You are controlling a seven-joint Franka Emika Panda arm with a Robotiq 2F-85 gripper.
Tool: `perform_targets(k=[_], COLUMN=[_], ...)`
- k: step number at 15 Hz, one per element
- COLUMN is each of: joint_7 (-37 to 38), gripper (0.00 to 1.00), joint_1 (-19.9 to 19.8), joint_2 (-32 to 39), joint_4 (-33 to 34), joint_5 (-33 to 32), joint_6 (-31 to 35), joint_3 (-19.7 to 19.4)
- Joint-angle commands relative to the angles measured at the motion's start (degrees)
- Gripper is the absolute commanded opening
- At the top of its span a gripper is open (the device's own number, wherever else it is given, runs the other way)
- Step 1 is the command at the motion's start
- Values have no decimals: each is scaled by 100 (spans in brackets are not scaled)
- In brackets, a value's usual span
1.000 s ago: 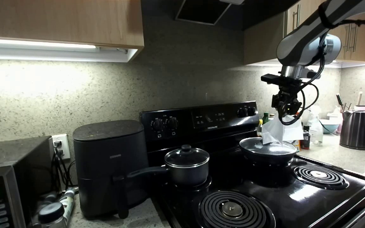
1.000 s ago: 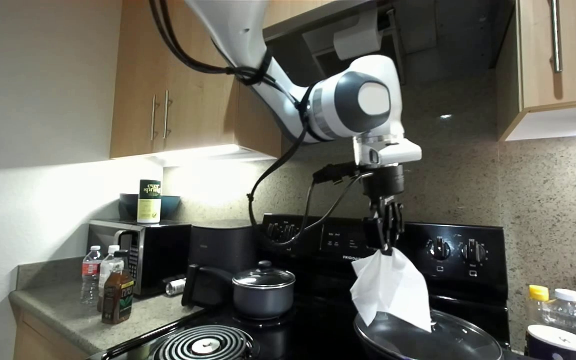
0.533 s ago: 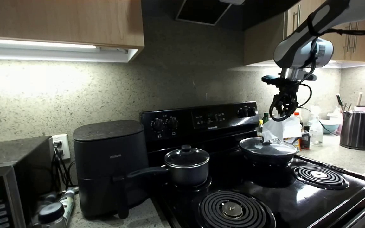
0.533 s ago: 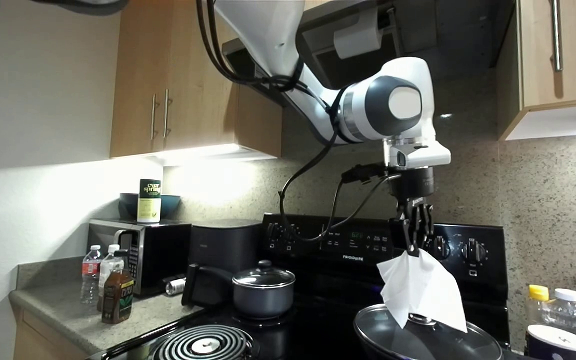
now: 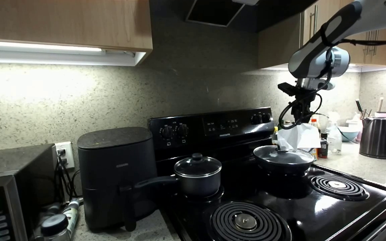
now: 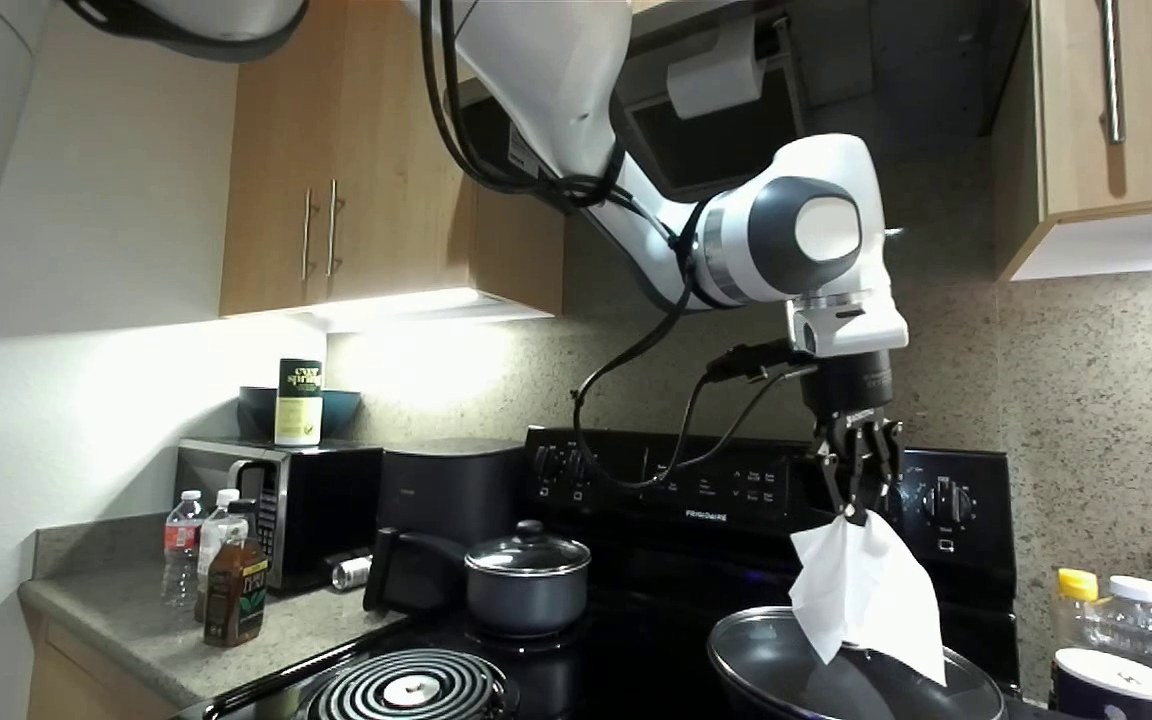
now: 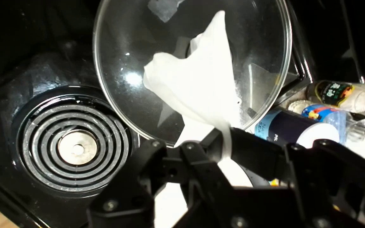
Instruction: Wipe the pot with the paper towel
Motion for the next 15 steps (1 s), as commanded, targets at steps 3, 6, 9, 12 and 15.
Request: perform_targets(k=[3, 6, 9, 12, 15], joint_7=[864, 930, 739, 740, 1366], gripper=[2, 2, 7, 2, 2], joint_1=[-205, -359, -348, -338, -262], joint_2=[682, 1153, 1075, 1098, 1426], joint_4=[519, 874, 741, 754, 1013], joint_5=[-21, 216, 120, 119, -65], joint_6=[12, -24, 8, 8, 460], joint_3=[-425, -524, -525, -521, -663])
